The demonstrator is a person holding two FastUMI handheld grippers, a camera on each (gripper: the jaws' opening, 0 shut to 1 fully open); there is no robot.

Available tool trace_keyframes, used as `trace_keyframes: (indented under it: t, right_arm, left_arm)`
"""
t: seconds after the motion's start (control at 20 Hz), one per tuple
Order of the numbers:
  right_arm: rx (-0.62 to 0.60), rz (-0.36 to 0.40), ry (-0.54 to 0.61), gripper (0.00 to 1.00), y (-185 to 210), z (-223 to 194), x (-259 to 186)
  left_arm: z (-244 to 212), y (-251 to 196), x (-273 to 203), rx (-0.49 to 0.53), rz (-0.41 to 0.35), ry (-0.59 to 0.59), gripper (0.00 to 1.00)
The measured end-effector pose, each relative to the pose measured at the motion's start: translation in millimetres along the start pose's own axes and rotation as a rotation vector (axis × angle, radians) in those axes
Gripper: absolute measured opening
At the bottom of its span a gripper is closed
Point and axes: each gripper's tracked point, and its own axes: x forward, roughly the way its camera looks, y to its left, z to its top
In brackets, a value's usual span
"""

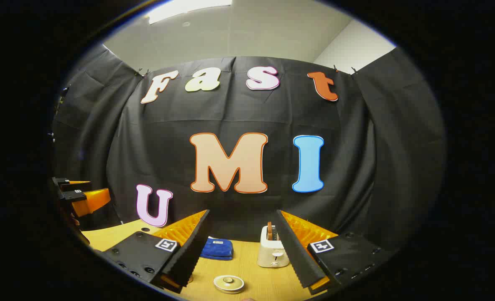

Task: Open the teacup lid with one hand, grasp the water bottle and pour water into the teacup with the other hand; after pouring, place the water bottle on the coaster and then close the teacup lid.

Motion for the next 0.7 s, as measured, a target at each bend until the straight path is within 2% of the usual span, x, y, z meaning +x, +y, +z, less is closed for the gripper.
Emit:
trace_keyframes:
  t: [0.15, 0.45, 0.55, 0.65, 0.7]
  right_arm:
    - [0.002, 0.004, -0.003, 0.98, -1, 0, 2]
    - [-0.006, 0.044, 0.0, 1.0, 10, -5, 5]
    - [-0.012, 0.058, -0.005, 0.93, 14, -7, 6]
    - [-0.016, 0.072, -0.002, 0.95, 18, -8, 3]
    - [-0.017, 0.076, -0.001, 0.96, 20, -9, 3]
  left_arm:
    - [3, 0, -2, 0.006, 0.003, -0.011, 0.95]
    - [-1, -1, -5, 0.006, -0.002, -0.006, 0.95]
    - [-4, -2, -7, 0.007, -0.005, -0.002, 0.95]
    - [-3, -1, -8, 0.004, -0.004, -0.004, 0.93]
    - [-2, -1, -8, 0.005, -0.003, -0.007, 0.95]
